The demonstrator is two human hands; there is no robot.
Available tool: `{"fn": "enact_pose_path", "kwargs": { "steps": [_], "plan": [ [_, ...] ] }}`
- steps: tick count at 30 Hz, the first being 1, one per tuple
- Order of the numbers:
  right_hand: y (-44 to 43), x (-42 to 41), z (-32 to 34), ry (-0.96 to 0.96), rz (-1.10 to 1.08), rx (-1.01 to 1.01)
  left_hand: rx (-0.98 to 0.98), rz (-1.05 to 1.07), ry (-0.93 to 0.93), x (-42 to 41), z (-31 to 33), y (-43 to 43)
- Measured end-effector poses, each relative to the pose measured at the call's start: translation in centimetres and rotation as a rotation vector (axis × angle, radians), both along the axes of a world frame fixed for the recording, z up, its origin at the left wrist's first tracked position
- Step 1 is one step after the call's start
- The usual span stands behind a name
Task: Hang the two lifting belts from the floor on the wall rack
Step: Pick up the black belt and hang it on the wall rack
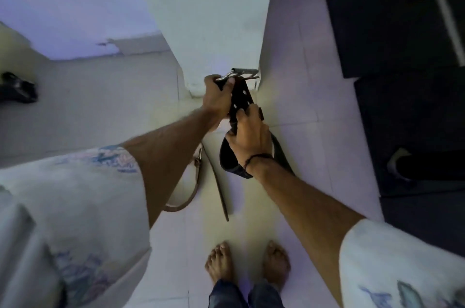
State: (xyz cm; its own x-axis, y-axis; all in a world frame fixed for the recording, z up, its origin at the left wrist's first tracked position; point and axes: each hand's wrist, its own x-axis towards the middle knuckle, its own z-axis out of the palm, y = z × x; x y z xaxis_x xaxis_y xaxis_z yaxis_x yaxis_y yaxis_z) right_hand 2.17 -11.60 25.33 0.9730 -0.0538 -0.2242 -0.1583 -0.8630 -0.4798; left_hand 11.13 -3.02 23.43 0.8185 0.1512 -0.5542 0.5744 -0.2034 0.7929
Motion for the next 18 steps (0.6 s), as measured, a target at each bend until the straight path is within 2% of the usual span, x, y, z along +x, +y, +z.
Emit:
{"fn": "enact_pose_path", "kwargs": {
  "steps": [4,7,9,14,18],
  "plan": [
    [-0.2,1.1,11.4,-0.081,-0.006,0.252,0.076,0.046,-0.195,1.3,11.5,1.8],
    [-0.6,3.2,21.2,-0.171,-0.266,0.395,0.055,0.036,-0.298,2.0,22.3,3.2],
    [-1.2,5.2,27.8,-0.190,-0.328,0.427,0.034,0.005,-0.357,2.4,30.3,3.6],
    [-2.1,9.0,46.7,-0.209,-0.163,0.656,-0.014,-0.042,-0.567,3.9,50.6,4.4],
    [-2.3,10.0,61.1,-0.387,-0.067,0.701,-0.033,-0.012,-0.736,3.7,65.9,4.6]
  ]
}}
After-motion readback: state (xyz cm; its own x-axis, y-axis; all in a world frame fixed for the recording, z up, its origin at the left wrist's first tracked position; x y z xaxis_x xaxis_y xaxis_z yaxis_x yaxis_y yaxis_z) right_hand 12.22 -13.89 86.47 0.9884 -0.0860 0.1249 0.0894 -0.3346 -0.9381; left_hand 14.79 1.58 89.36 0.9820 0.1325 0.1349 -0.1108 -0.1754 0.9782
